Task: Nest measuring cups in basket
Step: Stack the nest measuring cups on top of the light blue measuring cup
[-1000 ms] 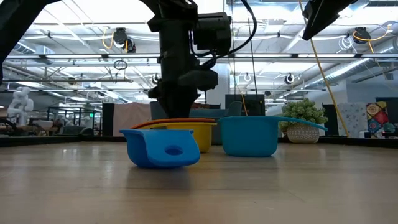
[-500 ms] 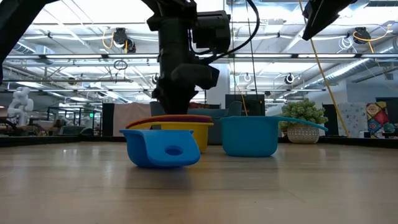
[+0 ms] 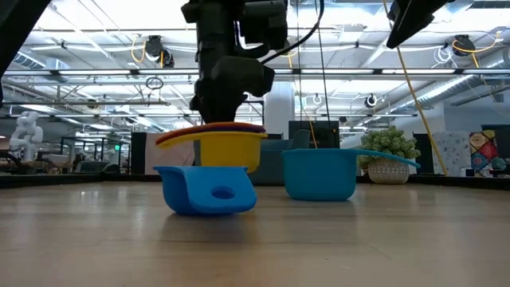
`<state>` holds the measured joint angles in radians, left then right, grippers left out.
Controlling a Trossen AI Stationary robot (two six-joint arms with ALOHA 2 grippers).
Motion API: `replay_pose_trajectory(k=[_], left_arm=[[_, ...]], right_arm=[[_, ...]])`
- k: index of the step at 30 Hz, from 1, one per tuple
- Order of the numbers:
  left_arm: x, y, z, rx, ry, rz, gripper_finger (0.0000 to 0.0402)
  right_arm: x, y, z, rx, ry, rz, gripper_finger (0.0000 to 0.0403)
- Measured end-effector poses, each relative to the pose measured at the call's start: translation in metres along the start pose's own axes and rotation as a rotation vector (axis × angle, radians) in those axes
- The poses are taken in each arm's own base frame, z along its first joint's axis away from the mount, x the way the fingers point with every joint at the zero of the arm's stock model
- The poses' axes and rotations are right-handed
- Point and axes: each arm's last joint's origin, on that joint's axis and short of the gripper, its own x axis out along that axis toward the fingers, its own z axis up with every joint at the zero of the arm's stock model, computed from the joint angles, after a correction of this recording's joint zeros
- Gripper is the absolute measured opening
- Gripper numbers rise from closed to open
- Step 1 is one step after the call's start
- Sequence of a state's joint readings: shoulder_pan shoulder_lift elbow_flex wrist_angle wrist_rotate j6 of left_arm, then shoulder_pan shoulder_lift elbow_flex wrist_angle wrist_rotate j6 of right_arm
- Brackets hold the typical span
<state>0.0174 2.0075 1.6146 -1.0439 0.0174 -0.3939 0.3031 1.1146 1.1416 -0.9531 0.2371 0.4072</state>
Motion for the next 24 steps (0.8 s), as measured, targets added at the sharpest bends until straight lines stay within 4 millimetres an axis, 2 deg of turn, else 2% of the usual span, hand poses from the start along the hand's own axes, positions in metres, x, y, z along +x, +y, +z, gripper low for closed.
replay_pose_trajectory(k=[11, 19, 24], left_arm=[[0.004, -0.004, 0.002, 0.006, -0.02, -0.011, 0.0025], [-0.01, -0.004, 0.002, -0.018, -0.038, -0.016, 0.0025], [-0.038, -0.01, 0.012, -0.013, -0.105, -0.04, 0.0025]], right_arm=[[0.0, 0.0, 0.0, 0.001, -0.001, 0.0, 0.0185], [0.0, 0.0, 0.0, -0.008, 0.0, -0.003, 0.0185], [0.0, 0.0, 0.0, -0.012, 0.0, -0.005, 0.0185]])
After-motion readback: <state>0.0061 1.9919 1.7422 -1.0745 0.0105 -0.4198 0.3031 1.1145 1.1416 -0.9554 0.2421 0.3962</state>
